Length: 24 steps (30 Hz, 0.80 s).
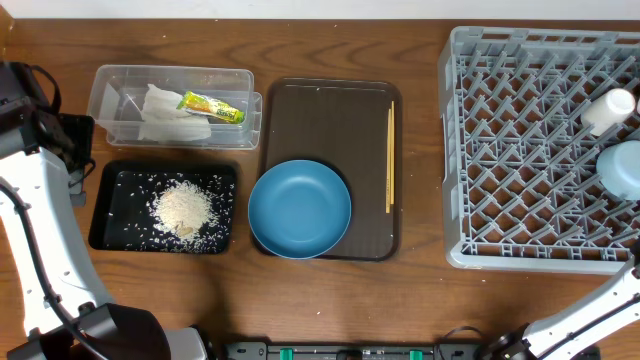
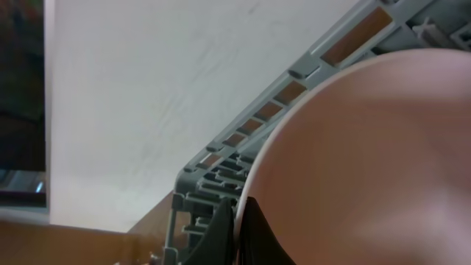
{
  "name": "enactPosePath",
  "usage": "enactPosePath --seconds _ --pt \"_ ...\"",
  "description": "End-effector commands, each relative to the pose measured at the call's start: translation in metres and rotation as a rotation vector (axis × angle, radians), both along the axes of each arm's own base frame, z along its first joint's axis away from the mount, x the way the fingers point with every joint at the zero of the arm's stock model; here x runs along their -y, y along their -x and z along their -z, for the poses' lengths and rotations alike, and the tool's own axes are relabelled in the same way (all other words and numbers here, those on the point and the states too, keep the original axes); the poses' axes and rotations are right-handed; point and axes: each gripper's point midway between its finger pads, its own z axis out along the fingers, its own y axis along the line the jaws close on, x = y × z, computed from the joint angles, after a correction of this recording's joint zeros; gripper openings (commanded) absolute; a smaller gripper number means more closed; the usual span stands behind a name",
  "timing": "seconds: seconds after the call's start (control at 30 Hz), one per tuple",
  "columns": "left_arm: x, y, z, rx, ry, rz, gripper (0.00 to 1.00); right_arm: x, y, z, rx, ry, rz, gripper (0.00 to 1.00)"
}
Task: Sort waste into correct bins and load items into the dishwasher rack
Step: 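Carry the pink dish right and lower it into the rack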
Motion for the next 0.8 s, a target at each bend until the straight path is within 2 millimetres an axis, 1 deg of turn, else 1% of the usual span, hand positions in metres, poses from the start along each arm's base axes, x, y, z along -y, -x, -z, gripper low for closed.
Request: enactPosePath --seconds 0.0,0.17,0.4,0.47,0.57,0.63,0.67,0.73,0.77 --pt "-0.002 0.002 0.001 -0.008 -0.002 -0.005 0.89 0.003 0.008 0.023 -0.065 -0.067 0.019 0.01" --pt "-0.002 0.002 0.001 -0.008 -0.002 -0.005 0.89 0.014 0.023 0.028 -0.101 -0.075 0.051 0.01" --pt "-0.002 0.002 0.001 -0.008 -0.002 -0.005 0.89 0.017 0.047 0.037 -0.169 -0.08 0.067 0.03" --pt "-0.002 0.002 0.001 -0.008 -0.002 -0.005 0.89 0.019 0.056 0.034 -0.199 -0.066 0.085 0.03" --pt "-0.002 0.002 0.001 -0.008 -0.002 -0.005 0.89 0.023 0.067 0.022 -0.237 -0.036 0.126 0.06" --pt "-0.002 0.002 0.001 -0.008 -0.002 -0.005 0.89 0.025 0.076 0.008 -0.262 -0.005 0.161 0.08" --pt "-0.002 0.002 0.001 -0.008 -0.002 -0.005 0.89 0.026 0.08 0.001 -0.274 0.013 0.178 0.11" --pt "-0.002 0.002 0.001 -0.008 -0.002 -0.005 0.89 0.026 0.087 -0.015 -0.295 0.053 0.21 0.19" --pt "-0.002 0.002 0.001 -0.008 -0.002 -0.005 0.89 0.024 0.091 -0.024 -0.304 0.074 0.225 0.27"
